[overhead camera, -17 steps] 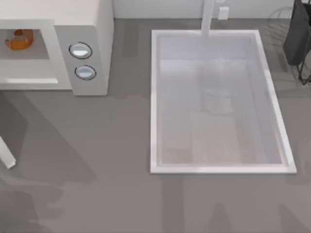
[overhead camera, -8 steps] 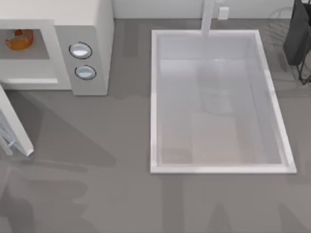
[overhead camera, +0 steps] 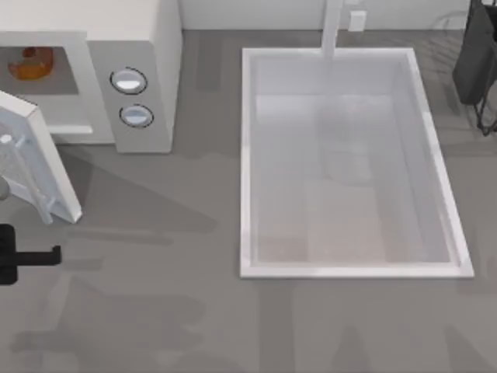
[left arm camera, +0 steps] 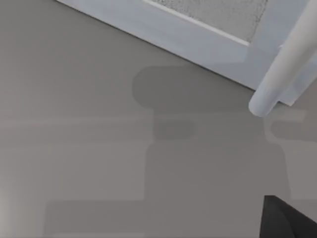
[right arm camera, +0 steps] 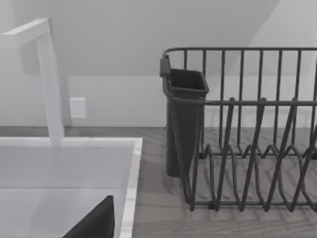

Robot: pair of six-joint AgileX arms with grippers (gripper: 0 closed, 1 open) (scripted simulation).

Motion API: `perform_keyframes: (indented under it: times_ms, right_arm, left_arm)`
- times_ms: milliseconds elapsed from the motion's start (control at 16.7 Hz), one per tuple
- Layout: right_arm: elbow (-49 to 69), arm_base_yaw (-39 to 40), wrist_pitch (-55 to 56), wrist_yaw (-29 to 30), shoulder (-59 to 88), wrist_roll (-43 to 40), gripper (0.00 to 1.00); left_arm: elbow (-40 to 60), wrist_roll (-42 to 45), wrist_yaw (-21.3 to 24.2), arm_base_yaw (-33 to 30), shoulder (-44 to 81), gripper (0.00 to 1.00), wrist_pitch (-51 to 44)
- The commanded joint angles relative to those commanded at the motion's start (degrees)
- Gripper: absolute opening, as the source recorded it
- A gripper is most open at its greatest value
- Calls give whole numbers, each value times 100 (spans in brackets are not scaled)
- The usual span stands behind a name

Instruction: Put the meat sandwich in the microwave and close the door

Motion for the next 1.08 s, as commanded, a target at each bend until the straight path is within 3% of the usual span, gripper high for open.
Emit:
perform_keyframes:
  times_ms: [420, 1080]
  right_arm:
    - [0, 0, 0, 0, 0, 0, 100]
    - [0, 0, 0, 0, 0, 0, 100]
  left_arm:
    - [169, -13, 7, -10, 237, 0, 104]
    - [1698, -23, -21, -66, 2925, 0, 1215]
